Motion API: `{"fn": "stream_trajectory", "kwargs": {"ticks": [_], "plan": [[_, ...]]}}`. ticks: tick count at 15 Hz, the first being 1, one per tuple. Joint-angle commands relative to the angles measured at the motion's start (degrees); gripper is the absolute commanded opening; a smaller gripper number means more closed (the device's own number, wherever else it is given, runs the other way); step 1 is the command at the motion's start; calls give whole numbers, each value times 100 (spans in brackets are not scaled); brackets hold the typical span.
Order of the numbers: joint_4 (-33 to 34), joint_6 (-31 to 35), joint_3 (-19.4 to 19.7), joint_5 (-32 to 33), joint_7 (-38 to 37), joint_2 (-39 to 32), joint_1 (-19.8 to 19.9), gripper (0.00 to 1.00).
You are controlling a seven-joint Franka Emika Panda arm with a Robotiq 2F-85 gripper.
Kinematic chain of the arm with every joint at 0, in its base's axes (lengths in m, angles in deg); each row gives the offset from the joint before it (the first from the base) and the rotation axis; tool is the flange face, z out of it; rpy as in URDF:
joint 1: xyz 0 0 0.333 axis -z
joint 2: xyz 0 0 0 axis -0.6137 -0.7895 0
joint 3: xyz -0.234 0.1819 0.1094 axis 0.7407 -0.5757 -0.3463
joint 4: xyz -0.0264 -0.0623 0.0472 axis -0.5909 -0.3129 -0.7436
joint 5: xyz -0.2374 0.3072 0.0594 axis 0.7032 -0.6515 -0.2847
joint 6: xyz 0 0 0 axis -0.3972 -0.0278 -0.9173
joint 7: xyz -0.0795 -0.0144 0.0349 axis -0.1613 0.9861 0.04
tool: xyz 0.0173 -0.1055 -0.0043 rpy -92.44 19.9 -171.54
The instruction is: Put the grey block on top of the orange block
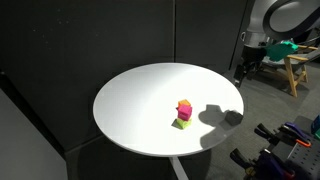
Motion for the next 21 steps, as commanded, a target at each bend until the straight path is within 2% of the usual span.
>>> {"fn": "stream_trajectory", "kwargs": {"ticks": [1,11,21], "plan": [[5,-8,1,-1,1,1,1,100],[-394,315,-77,106,-220,-155,31,100],[-667,1435,-162,139,-765,-767,33,100]]}}
